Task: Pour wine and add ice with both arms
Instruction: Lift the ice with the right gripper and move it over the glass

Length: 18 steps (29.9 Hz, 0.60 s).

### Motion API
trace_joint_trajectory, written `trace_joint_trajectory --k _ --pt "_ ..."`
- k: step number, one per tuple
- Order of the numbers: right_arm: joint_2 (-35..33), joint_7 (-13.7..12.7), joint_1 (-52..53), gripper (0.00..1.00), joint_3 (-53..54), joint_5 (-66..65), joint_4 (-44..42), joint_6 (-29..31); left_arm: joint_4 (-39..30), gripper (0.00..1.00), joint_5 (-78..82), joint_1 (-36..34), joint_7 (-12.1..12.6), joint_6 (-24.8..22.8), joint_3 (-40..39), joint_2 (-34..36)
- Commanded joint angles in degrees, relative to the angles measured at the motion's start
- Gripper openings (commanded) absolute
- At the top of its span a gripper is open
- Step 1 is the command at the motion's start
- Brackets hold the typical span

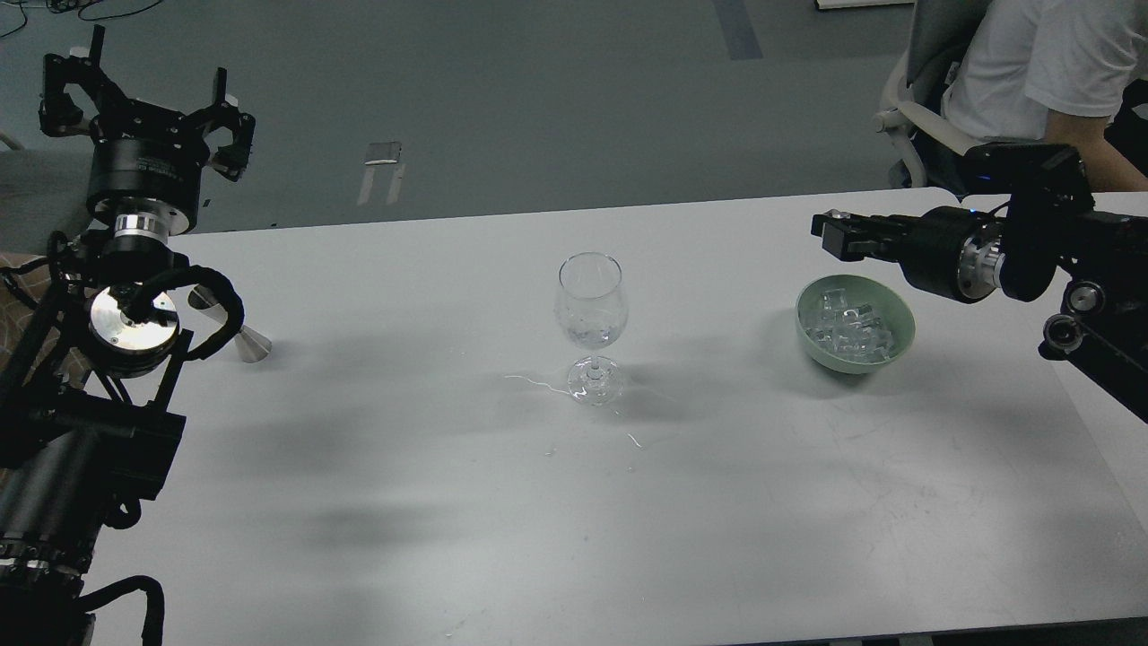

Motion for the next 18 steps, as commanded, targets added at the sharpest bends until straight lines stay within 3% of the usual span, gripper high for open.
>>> trace_joint_trajectory --k 1,6,18 --pt "0.3 0.0 1.5 0.23 0.1 -0.1 5.7 0.1 0.0 0.98 0.0 0.0 0.1 -0.1 0.0 0.5" --pt "0.9 -0.5 4.3 0.22 -0.1 -0.8 11.0 0.2 0.0 0.98 0.1 0.0 0.3 -0.1 0.0 0.7" --pt "9.7 -0.6 11.2 0.28 -4.4 -3.3 10.9 0.6 0.0 0.98 0.1 0.3 0.2 -0.1 -0.1 1.0"
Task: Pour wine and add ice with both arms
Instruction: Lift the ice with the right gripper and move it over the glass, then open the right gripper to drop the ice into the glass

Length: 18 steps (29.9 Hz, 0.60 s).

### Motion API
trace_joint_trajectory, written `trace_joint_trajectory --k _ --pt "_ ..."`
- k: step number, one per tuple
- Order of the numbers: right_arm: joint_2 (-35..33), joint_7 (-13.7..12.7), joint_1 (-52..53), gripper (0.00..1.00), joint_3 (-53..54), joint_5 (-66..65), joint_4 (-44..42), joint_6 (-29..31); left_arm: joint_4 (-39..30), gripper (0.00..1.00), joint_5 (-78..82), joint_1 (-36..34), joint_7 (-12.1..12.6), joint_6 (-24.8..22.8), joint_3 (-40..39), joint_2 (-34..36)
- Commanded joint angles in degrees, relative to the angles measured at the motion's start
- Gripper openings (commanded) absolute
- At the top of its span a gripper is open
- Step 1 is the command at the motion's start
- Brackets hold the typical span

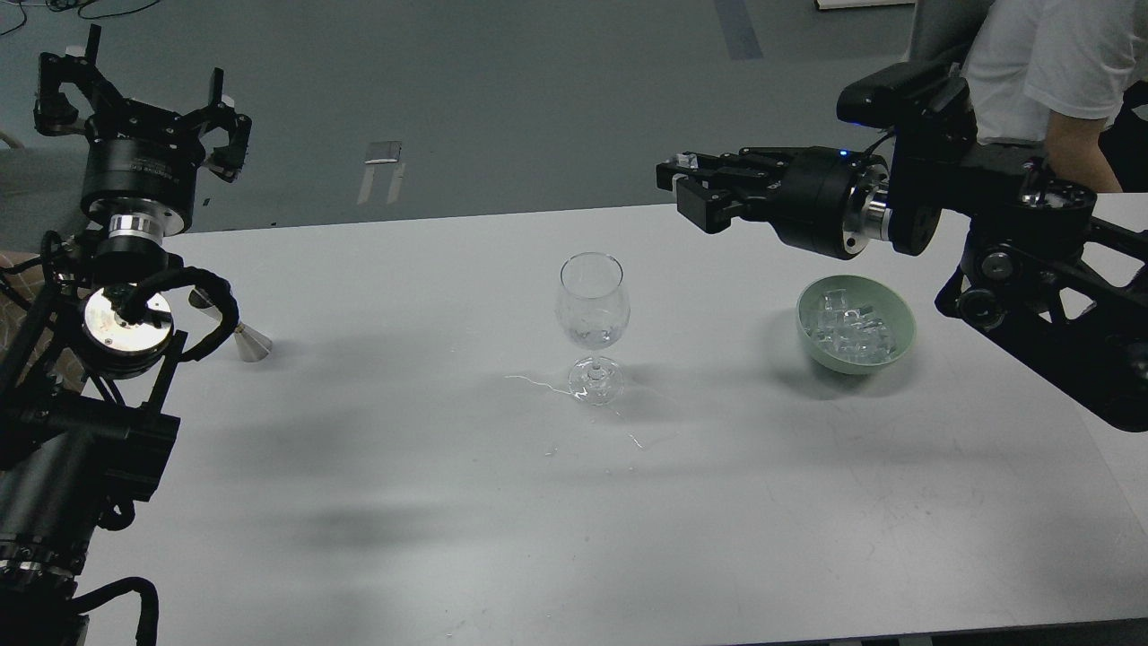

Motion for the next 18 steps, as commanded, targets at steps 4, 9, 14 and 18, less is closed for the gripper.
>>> trace_joint_trajectory --k 4,9,14,18 --pt "4.5 0.0 0.5 0.28 -1.2 -0.5 -0.2 0.0 0.0 0.98 -0.1 0.1 0.0 -0.1 0.0 0.4" --pt "7.0 -0.4 0.7 0.28 -3.4 -1.0 -1.0 0.0 0.0 0.98 -0.1 0.0 -0.1 -0.1 0.0 0.4" --pt "7.9 -0.4 0.5 0.28 -3.7 -1.0 -1.3 0.0 0.0 0.98 -0.1 0.1 -0.1 -0.1 0.0 0.7" --pt "9.2 -0.4 0.6 0.28 -5.1 -1.1 -2.2 -0.1 0.0 0.98 -0.1 0.1 -0.1 -0.1 -0.2 0.8"
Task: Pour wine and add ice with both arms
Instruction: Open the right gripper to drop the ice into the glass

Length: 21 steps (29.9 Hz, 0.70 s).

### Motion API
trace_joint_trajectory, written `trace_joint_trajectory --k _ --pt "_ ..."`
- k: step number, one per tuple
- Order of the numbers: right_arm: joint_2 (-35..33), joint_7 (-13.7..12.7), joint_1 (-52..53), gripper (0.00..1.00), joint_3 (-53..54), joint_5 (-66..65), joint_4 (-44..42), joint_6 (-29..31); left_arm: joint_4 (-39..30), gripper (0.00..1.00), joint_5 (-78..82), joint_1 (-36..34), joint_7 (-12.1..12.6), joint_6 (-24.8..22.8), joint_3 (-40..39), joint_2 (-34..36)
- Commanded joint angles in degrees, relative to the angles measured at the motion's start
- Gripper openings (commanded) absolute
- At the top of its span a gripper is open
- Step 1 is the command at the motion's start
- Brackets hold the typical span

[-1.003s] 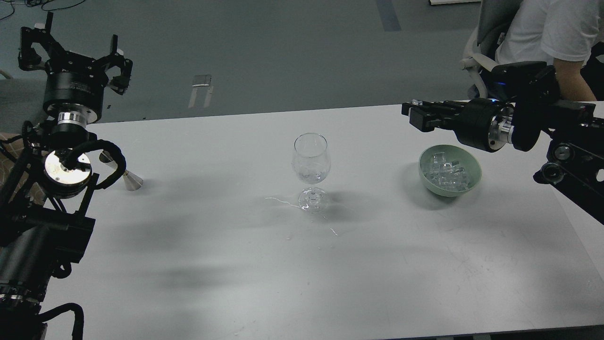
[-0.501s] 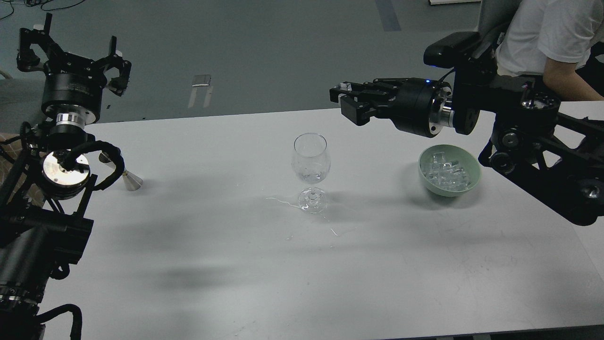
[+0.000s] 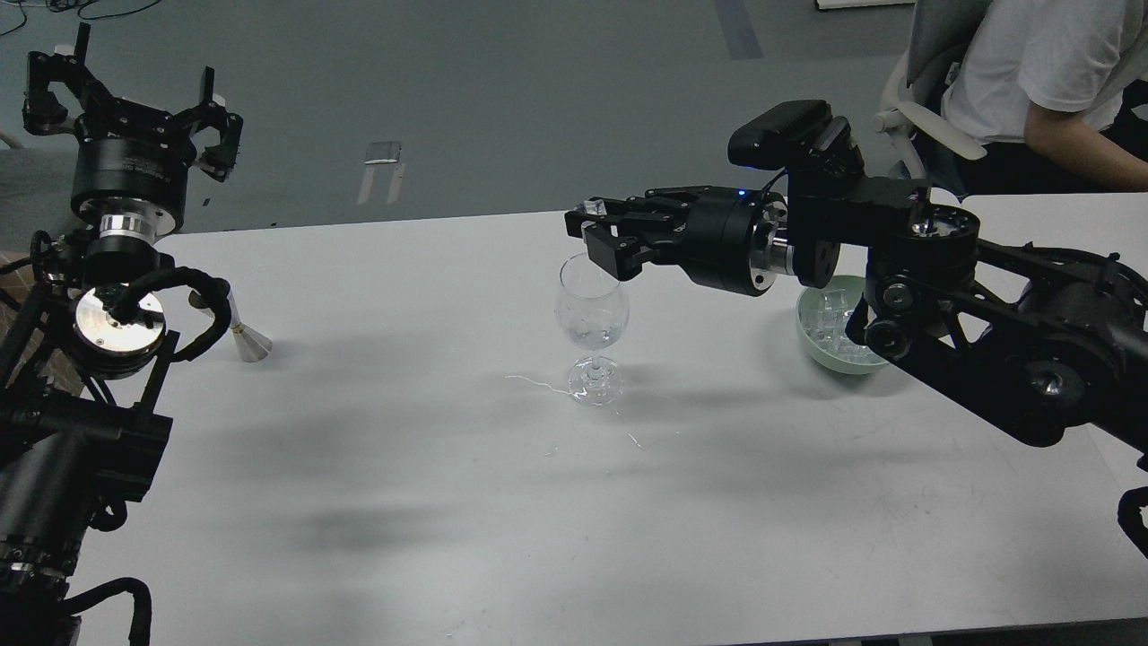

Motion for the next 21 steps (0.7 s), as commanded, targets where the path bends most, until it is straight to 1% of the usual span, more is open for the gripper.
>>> trace_joint_trajectory --k 1,10,12,19,21 --pt "1.2 0.0 0.1 0.28 -0.6 0.0 -1.1 -0.1 0.0 0.98 0.0 0.0 0.0 0.0 -0.1 0.0" --pt "2.5 0.0 0.6 0.29 -0.8 -0.5 -3.2 0.0 0.0 0.98 0.0 0.0 -0.3 -0.2 -0.2 0.0" --pt "2.6 0.0 0.5 0.32 -1.0 -0.5 -3.2 0.0 0.1 0.98 0.0 0.0 -0.3 -0.2 -0.2 0.0" --pt "2.5 0.0 0.0 0.35 -1.0 -0.5 -3.1 0.0 0.1 0.98 0.0 0.0 -0.3 -0.3 -0.2 0.0" --pt "2.3 0.0 0.1 0.37 -1.0 -0.5 -3.1 -0.1 0.1 0.98 0.0 0.0 -0.3 -0.4 -0.2 0.0"
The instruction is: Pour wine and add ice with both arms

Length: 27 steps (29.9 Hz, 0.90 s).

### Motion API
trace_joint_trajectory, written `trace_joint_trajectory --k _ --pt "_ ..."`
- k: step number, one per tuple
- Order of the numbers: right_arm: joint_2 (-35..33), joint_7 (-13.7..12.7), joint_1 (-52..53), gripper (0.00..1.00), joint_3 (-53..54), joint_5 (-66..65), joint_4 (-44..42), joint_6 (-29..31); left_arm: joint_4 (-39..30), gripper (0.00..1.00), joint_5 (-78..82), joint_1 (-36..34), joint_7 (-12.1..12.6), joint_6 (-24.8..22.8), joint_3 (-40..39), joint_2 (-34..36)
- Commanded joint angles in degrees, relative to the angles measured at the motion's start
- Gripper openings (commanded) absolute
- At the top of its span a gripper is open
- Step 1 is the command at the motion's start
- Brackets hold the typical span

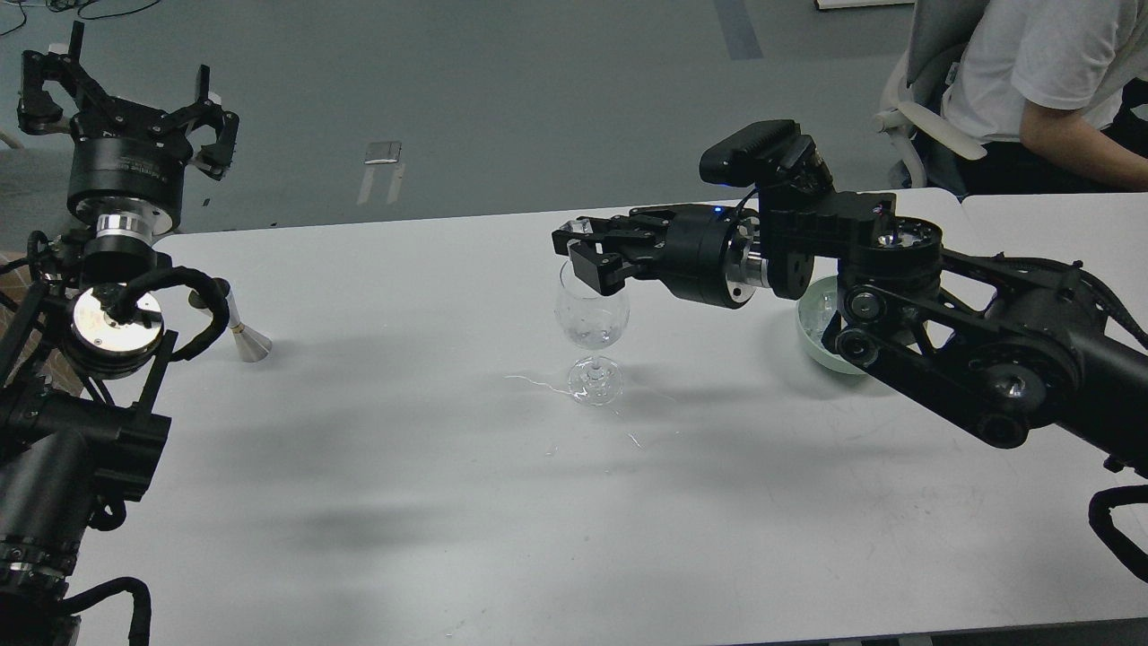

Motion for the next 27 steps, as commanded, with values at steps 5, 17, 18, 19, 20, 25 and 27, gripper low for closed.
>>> trace_joint_trajectory --k 5,17,18,19,20,25,27 --pt "-0.3 0.0 0.2 0.41 0.0 0.0 0.1 0.0 0.0 0.98 0.0 0.0 -0.2 -0.2 0.0 0.0" --pt "0.0 -0.1 0.6 0.57 0.6 -0.2 0.2 -0.3 0.0 0.98 0.0 -0.1 -0.1 -0.2 0.1 0.1" --pt "0.1 -0.1 0.6 0.61 0.9 -0.2 0.2 -0.4 0.0 0.98 0.0 -0.1 -0.1 -0.1 0.1 0.1" --pt "0.2 -0.1 0.7 0.71 2.1 -0.1 0.2 -0.7 0.0 0.98 0.0 -0.2 -0.1 0.1 0.1 0.1" --pt "0.4 -0.1 0.7 0.89 4.5 0.1 0.2 -0.8 0.0 0.98 0.0 -0.1 -0.2 0.3 0.1 0.1" --pt "2.2 0.0 0.1 1.0 14.3 1.0 -0.5 -0.9 0.0 0.98 0.1 -0.2 -0.1 0.1 0.3 0.6" --pt "3.1 0.1 0.1 1.0 18.3 1.1 -1.9 -1.0 0.0 0.98 0.1 -0.2 -0.1 -0.1 0.3 0.8"
